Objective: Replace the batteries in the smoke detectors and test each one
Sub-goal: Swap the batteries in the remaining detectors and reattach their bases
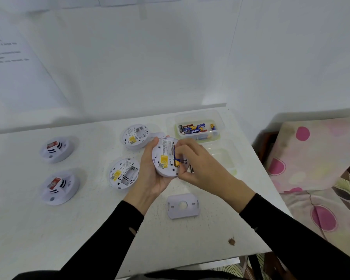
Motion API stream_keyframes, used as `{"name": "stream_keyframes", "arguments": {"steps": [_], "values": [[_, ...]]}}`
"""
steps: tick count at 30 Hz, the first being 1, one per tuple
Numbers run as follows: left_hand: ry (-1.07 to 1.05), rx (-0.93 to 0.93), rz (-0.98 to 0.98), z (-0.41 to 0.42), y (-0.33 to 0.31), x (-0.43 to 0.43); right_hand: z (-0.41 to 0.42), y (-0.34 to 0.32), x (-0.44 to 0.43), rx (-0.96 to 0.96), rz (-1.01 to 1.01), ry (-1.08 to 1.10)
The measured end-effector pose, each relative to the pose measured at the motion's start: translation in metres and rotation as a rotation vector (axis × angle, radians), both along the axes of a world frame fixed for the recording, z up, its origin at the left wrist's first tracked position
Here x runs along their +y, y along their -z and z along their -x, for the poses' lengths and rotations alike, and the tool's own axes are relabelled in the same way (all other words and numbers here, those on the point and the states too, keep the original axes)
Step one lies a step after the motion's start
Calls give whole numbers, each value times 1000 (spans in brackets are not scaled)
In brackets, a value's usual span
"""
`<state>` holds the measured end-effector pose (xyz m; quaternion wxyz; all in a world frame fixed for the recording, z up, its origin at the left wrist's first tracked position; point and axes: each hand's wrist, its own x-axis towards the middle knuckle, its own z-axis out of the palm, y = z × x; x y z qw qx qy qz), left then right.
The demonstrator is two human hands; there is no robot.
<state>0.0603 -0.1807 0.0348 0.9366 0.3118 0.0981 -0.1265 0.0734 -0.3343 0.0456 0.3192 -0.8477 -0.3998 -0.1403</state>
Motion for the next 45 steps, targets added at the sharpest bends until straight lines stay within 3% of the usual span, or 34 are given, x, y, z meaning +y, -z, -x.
{"name": "stream_keyframes", "arguments": {"steps": [11,15,17,22,25,28,31,34,38,42,45], "values": [[-25,73,-9,-1,3,14,0,19,-18,-128,4,-128],[-58,98,5,0,3,18,-12,9,-28,86,-339,177],[-62,103,23,1,5,19,-25,11,-37,283,-405,356],[-59,98,59,3,8,19,-50,34,-49,569,44,525],[-47,94,73,5,7,18,-51,37,-47,540,142,512],[-46,93,60,8,7,20,-35,36,-43,274,46,444],[-67,76,65,9,10,28,2,33,-36,129,-28,138],[-90,30,83,10,10,38,38,50,-34,208,175,-143],[-74,19,81,14,7,54,49,76,-35,331,370,-166],[-89,46,57,15,6,72,51,75,-29,331,379,-120],[-129,62,52,17,4,89,56,67,-14,333,276,-94]]}}
